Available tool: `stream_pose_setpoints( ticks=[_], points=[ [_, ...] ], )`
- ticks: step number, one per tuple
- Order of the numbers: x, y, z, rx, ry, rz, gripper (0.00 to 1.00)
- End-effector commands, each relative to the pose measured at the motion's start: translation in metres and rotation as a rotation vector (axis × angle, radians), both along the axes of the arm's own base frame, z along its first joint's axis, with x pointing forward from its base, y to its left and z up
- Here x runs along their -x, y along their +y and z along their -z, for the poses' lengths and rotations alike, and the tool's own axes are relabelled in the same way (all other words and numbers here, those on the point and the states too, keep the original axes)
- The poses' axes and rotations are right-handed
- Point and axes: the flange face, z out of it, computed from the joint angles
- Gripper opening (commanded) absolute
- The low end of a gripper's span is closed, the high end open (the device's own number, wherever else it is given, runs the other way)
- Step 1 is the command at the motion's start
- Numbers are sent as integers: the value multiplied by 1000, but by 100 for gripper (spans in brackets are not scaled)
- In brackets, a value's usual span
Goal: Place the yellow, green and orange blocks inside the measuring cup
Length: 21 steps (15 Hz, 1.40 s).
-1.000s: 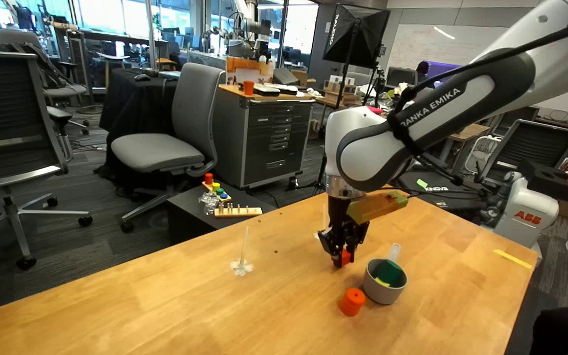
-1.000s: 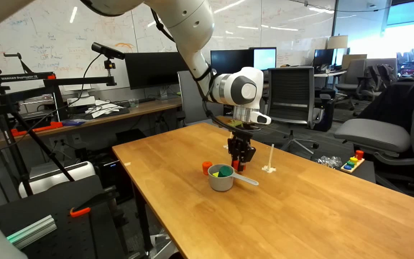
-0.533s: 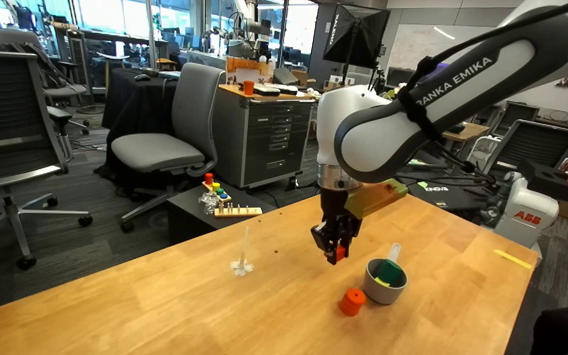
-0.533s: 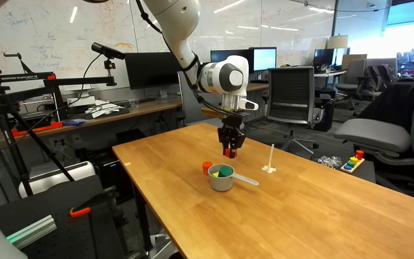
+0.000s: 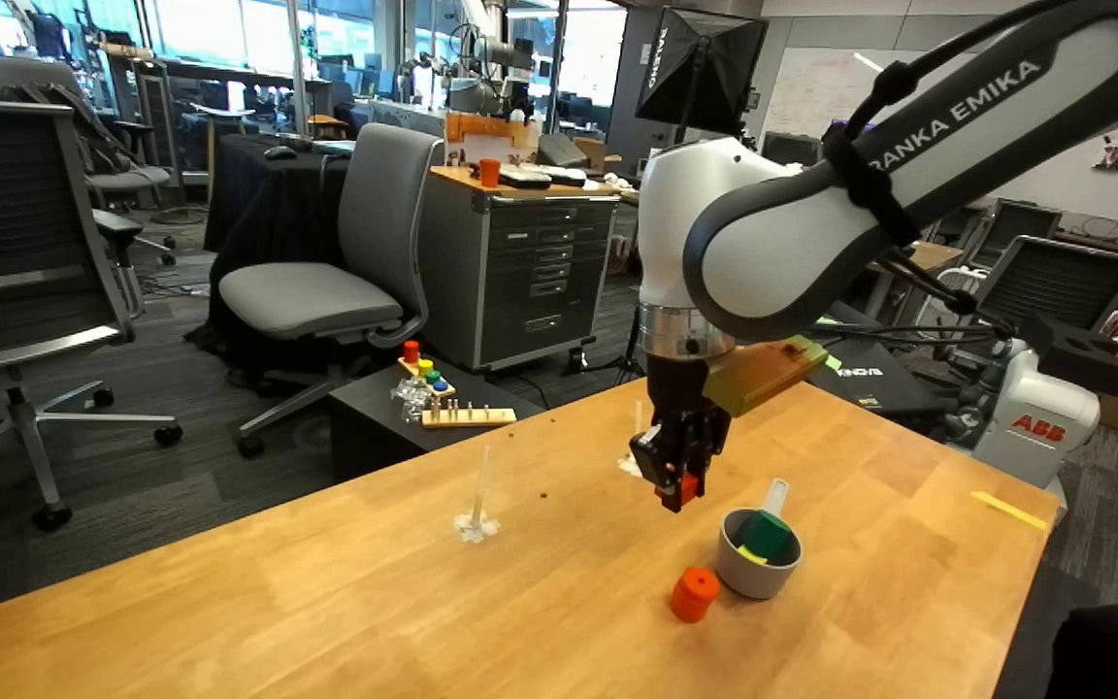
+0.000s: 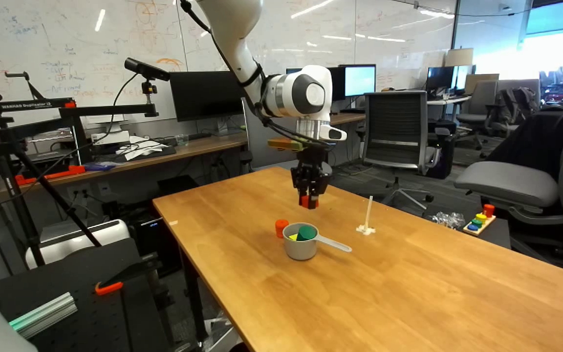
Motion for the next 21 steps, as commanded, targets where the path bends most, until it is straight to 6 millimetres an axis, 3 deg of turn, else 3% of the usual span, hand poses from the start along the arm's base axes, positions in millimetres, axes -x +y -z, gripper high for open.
stream_pose_setpoints(
  ticks=[1, 15, 21],
  points=[
    [21, -11, -14, 20, 23, -21, 12],
    [97, -14, -3, 25, 98, -23, 12],
    [104, -23, 2, 22, 114, -17, 12]
  ],
)
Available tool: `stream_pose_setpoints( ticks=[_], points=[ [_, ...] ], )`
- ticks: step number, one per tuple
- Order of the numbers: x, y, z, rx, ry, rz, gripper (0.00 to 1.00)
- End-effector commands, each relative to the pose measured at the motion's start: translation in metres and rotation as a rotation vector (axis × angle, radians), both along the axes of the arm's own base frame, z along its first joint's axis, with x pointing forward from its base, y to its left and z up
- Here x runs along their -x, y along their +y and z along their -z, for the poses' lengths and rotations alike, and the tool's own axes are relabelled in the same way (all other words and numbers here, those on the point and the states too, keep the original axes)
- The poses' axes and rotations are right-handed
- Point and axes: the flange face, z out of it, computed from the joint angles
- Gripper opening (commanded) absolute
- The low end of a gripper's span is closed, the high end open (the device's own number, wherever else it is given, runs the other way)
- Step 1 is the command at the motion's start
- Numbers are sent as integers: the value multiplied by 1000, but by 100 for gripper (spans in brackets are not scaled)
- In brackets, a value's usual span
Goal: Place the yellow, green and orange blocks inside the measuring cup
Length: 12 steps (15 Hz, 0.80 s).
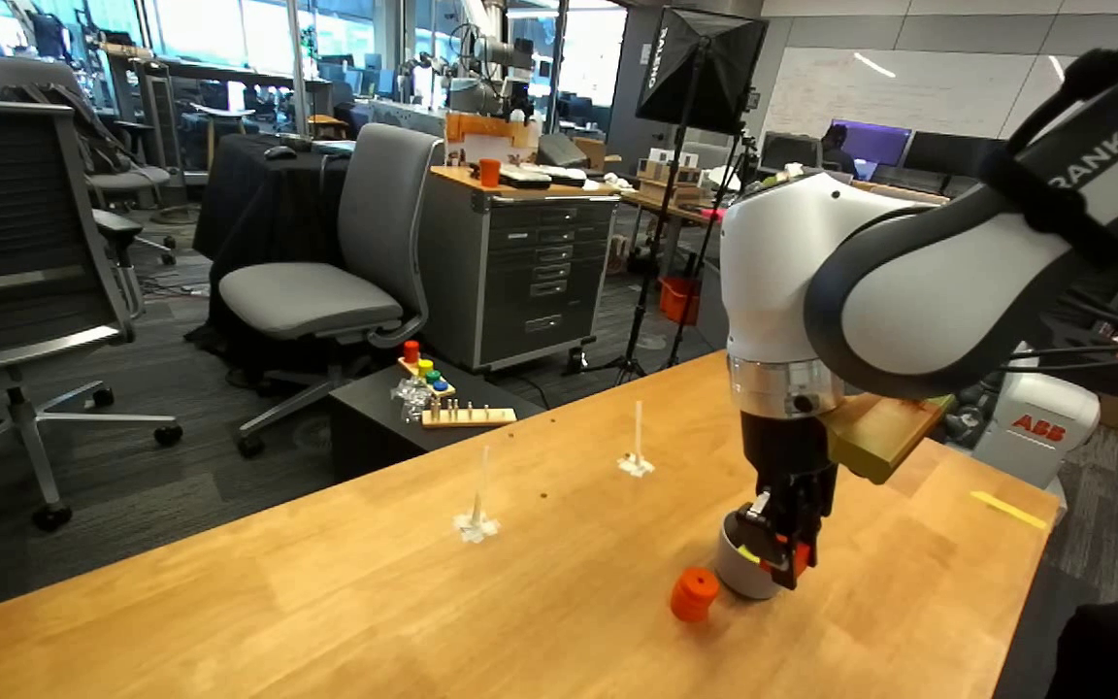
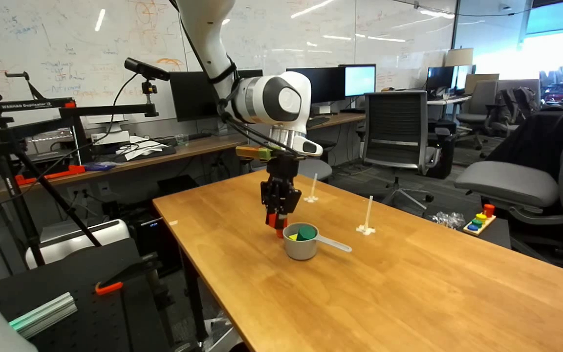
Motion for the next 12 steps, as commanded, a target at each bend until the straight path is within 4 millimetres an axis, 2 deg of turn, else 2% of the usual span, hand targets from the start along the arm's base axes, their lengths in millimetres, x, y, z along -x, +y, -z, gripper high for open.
stream_pose_setpoints(
  ticks=[1, 7, 8, 11, 12],
  points=[
    [3, -9, -10, -1, -21, 0, 12],
    [-16, -32, -18, -7, -33, 35, 12],
    [-18, -35, -19, -6, -33, 46, 62],
    [-23, -42, -21, -12, -41, 55, 62],
    [-25, -43, -22, -13, -43, 54, 66]
  ],
)
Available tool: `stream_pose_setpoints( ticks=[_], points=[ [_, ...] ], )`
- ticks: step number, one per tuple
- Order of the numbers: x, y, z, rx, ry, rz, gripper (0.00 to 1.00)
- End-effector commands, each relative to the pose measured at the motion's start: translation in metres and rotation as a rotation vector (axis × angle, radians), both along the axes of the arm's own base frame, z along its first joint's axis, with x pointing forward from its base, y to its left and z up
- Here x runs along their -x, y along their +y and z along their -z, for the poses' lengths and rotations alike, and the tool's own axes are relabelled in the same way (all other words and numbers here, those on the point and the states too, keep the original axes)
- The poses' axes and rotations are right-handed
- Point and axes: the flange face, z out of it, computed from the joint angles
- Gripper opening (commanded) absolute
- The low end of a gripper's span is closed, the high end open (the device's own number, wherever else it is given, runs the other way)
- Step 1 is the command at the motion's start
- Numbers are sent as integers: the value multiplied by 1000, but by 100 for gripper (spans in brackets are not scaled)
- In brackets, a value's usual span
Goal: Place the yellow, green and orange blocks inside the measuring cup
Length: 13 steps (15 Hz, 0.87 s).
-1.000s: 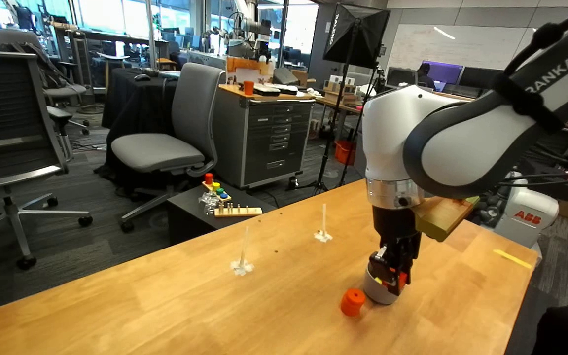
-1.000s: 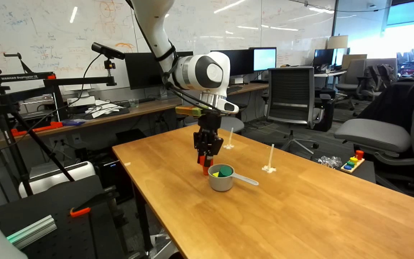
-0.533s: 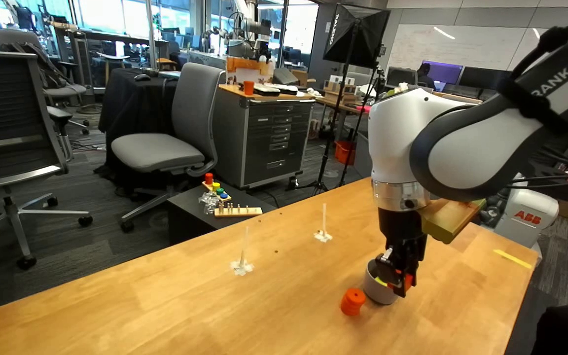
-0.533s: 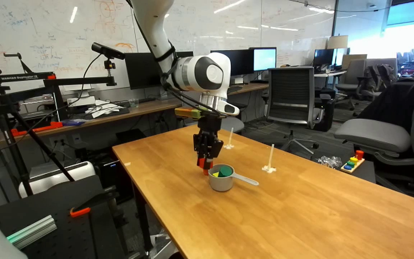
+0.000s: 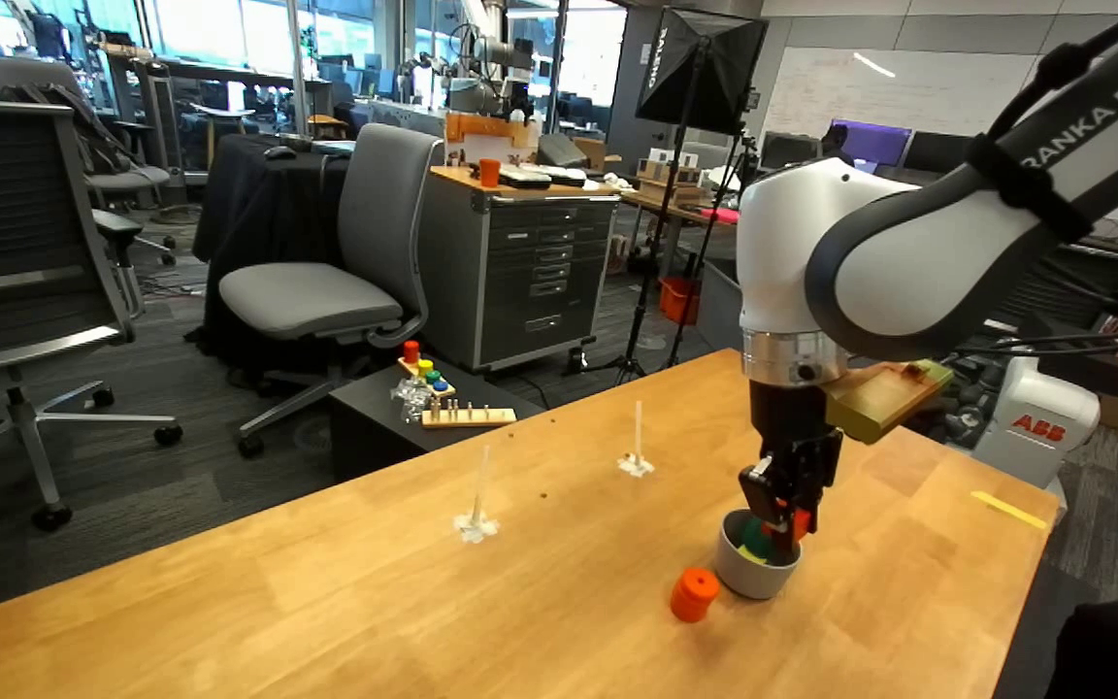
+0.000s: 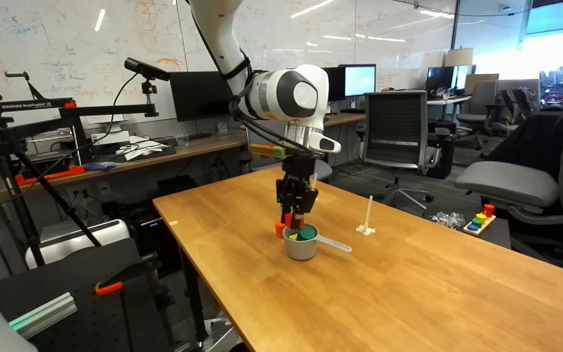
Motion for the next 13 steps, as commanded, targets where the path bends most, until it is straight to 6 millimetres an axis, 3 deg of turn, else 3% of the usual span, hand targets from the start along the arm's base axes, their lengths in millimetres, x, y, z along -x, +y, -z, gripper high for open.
stream_pose_setpoints(
  ticks=[1, 4, 5, 13],
  points=[
    [-7, -5, -12, -9, -15, -14, 74],
    [-11, -7, -14, -11, -20, -17, 96],
    [-12, -7, -15, -13, -19, -18, 99],
    [-10, -5, -4, -7, -13, -2, 100]
  ],
)
